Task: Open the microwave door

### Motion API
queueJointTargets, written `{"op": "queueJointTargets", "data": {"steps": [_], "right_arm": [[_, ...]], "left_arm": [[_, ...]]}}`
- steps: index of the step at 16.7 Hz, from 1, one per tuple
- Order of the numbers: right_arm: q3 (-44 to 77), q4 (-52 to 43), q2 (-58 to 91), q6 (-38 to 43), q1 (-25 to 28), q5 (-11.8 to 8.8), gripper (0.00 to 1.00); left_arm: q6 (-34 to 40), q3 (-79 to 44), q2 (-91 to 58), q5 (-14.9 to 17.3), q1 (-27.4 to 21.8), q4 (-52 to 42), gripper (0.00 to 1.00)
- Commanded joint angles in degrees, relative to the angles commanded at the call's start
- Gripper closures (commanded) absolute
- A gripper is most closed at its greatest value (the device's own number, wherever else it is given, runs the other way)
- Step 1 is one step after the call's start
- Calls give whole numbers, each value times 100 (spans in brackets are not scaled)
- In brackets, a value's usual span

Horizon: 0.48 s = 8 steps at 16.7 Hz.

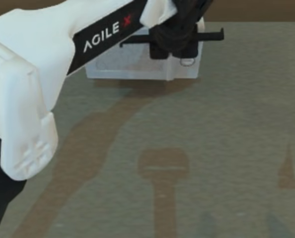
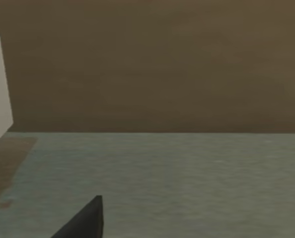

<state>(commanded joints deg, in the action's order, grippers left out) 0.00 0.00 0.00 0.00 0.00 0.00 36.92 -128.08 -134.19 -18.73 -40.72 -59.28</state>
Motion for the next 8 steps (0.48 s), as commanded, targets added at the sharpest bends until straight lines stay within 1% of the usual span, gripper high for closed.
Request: {"op": "queueJointTargets", "data": {"steps": [8], "right_arm": [[0,0,0,0,0,0,0]], "left_arm": [[-196,442,229,29,44,206,100]]}}
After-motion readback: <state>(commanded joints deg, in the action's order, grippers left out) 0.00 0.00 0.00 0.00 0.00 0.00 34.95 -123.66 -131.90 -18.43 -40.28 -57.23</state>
